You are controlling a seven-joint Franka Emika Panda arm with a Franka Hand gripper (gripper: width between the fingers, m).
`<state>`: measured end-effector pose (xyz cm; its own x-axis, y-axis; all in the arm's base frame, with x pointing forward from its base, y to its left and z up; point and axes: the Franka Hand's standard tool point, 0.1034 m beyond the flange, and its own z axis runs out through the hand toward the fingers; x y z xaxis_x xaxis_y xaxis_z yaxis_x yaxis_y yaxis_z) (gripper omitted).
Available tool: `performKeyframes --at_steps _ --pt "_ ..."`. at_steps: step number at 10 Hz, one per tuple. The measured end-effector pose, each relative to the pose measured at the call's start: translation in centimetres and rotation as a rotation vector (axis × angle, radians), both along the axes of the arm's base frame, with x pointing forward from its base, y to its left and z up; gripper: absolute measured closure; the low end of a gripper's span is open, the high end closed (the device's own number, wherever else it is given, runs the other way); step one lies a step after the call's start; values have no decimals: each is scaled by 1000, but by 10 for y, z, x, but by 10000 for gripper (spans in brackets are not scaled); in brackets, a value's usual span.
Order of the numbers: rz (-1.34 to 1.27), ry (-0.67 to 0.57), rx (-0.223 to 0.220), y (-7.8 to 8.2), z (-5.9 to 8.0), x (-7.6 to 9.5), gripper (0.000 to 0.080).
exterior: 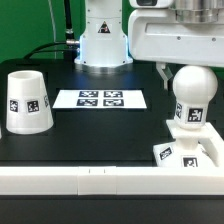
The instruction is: Assemble lamp
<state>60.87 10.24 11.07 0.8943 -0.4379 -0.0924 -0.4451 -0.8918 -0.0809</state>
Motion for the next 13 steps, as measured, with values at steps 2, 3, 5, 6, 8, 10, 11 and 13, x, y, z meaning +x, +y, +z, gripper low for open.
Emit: performKeyframes --at_steps 2,3,5,6,8,10,11,13 --pt "210 -27 5 0 2 1 101" --pt "258 -33 11 -2 3 1 101" --pt "410 -49 18 -2 2 1 101" --pt "464 -55 20 -2 1 1 101" --pt "727 -75 -10 -7 2 2 101" --pt "984 -97 -16 -12 4 5 101" --pt "1105 -105 -22 -13 6 6 101" --pt "1250 -116 -27 -12 6 7 101"
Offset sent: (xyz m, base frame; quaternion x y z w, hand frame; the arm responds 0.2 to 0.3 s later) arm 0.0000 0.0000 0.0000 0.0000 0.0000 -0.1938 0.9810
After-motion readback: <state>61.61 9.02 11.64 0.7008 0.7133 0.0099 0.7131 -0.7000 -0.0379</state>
